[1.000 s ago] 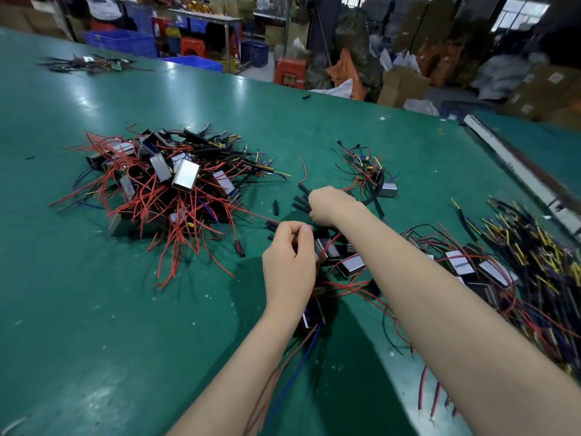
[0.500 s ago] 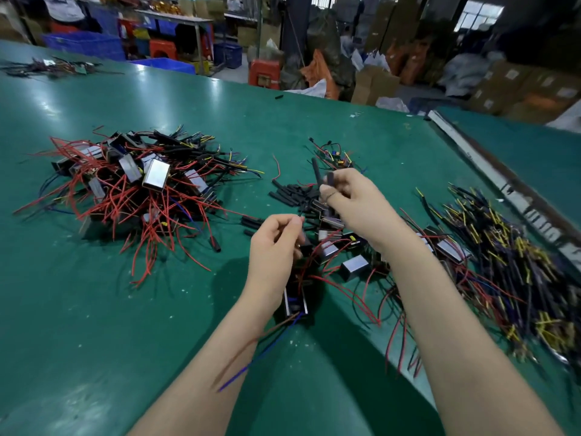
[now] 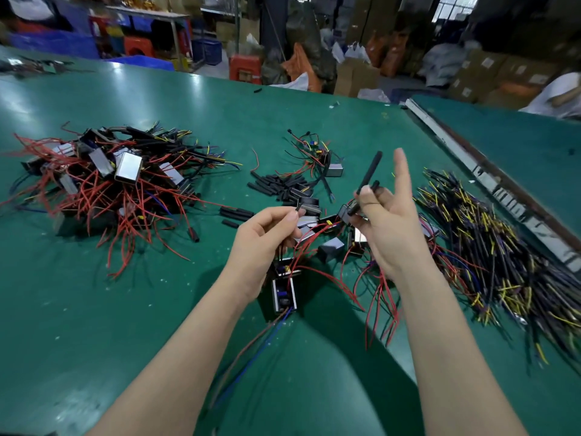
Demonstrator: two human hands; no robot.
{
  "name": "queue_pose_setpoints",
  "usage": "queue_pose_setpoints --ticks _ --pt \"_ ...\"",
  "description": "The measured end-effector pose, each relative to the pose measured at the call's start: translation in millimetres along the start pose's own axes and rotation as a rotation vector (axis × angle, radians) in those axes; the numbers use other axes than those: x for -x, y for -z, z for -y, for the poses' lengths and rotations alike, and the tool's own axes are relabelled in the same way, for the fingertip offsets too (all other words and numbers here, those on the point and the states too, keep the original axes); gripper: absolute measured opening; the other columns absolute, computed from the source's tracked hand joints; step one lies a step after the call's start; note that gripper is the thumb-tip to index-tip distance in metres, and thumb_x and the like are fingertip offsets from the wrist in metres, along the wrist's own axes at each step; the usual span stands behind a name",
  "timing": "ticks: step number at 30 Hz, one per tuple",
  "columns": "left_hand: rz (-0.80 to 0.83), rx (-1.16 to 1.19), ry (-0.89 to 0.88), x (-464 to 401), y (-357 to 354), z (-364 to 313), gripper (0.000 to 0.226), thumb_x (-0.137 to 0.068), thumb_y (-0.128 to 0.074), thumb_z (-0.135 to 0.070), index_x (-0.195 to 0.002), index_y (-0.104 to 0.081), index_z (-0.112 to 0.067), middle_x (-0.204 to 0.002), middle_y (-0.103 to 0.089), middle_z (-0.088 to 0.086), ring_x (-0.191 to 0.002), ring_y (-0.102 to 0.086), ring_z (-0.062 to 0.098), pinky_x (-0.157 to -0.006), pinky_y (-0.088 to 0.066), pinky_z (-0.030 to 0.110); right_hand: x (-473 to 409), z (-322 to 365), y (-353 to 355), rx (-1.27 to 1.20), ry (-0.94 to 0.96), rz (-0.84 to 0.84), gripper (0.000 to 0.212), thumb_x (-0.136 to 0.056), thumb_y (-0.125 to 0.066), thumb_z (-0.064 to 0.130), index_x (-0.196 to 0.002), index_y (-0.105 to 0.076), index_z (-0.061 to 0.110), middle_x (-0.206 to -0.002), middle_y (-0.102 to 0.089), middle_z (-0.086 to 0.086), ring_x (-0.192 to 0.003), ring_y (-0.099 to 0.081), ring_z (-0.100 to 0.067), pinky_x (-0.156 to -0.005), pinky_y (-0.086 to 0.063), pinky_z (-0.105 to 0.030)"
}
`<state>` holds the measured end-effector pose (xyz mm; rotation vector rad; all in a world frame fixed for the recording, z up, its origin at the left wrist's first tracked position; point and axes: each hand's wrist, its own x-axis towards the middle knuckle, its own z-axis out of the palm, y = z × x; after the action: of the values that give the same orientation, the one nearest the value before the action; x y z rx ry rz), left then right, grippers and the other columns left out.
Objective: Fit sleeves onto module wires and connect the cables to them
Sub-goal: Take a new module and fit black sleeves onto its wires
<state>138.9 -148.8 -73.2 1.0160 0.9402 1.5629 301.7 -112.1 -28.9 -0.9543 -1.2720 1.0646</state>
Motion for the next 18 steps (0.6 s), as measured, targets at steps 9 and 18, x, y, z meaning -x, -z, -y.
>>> queue_pose_setpoints --ticks 9,18 --pt "0.048 0.004 0.014 2 -1 -1 0.019 -0.075 -0.064 -0.029 -0.088 -0.069 -0.016 -0.061 -0.064 -0.006 -0.058 -0.057 0.001 -0.056 -0.044 0.011 9 3 -8 -0.091 -0.064 0.23 0.062 -0.098 -0.045 -0.001 -0.129 -0.034 0.052 -0.079 -0.057 0.001 -0.072 -0.058 -0.006 -0.067 -0.051 -0.021" --pt "0.06 0.004 -0.009 4 -1 1 0.01 -0.075 -0.064 -0.027 -0.076 -0.074 -0.024 -0.062 -0.064 -0.006 -0.056 -0.056 0.001 -0.055 -0.043 0.011 14 -13 -29 -0.046 -0.057 0.213 0.039 -0.097 -0.046 -0.003 -0.116 -0.046 0.03 -0.095 -0.058 -0.016 -0.075 -0.057 -0.018 -0.069 -0.051 -0.027"
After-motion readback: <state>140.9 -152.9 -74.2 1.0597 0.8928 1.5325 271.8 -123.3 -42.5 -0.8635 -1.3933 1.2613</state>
